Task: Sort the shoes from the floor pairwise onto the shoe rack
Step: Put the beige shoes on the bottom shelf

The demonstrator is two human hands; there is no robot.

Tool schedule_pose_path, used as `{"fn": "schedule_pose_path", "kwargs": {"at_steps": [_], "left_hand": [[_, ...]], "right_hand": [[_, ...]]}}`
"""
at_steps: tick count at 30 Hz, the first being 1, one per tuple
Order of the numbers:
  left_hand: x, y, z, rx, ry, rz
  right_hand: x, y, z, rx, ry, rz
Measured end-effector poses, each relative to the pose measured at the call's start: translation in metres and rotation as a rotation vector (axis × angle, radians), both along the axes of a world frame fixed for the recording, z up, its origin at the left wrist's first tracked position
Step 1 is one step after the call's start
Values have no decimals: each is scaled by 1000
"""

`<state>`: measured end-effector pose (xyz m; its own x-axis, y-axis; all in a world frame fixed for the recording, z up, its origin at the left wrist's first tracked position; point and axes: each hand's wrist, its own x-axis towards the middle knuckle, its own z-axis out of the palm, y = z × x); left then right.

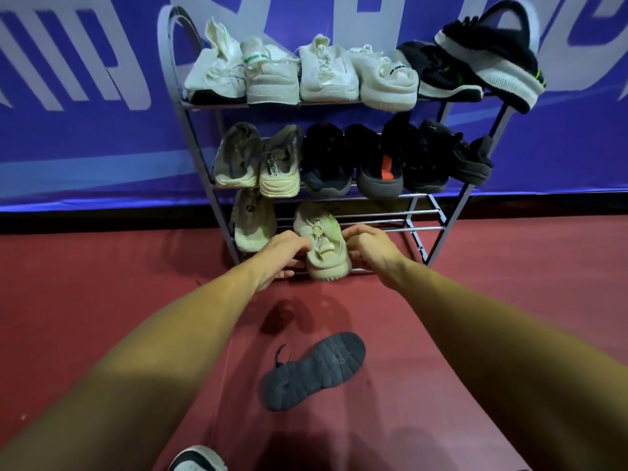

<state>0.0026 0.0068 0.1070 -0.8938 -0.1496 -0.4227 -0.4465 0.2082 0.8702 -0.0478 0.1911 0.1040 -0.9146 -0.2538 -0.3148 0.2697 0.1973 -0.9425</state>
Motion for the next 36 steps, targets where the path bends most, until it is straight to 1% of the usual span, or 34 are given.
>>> {"fn": "schedule_pose_path", "kwargs": {"at_steps": [3, 5, 10, 12, 15, 20, 24, 29, 33, 36], "left_hand": [[-1, -6, -2, 16, 14, 16], [-2, -7, -5, -4, -13, 7], [-8, -8, -17, -87, 8, 63], [-10, -12, -18, -104, 5, 34], [-12, -21, -20, -80, -15, -20], [-27, -30, -36, -38, 46, 8], [-42, -32, -47, -89, 55, 62], [-57, -40, -61, -223, -14, 83], [-65, -41, -63, -233, 40, 140], [-71, -44, -68, -240, 78, 183]], "right_hand": [[1, -3, -6, -64, -86, 50], [-2, -6, -10, -72, -126, 83], [-12, -20, -23, -79, -122, 214], [-18, -24, -28, -100, -118, 241], [-26, -29, -29, -89, -89, 246], [-37, -38, -40, -46, -50, 241], [-47, -51, -49, -17, -37, 179], [-57, -65, -56, 7, -3, 149], [-67, -74, -55, 71, 13, 172], [-74, -80, -55, 40, 21, 150]]}}
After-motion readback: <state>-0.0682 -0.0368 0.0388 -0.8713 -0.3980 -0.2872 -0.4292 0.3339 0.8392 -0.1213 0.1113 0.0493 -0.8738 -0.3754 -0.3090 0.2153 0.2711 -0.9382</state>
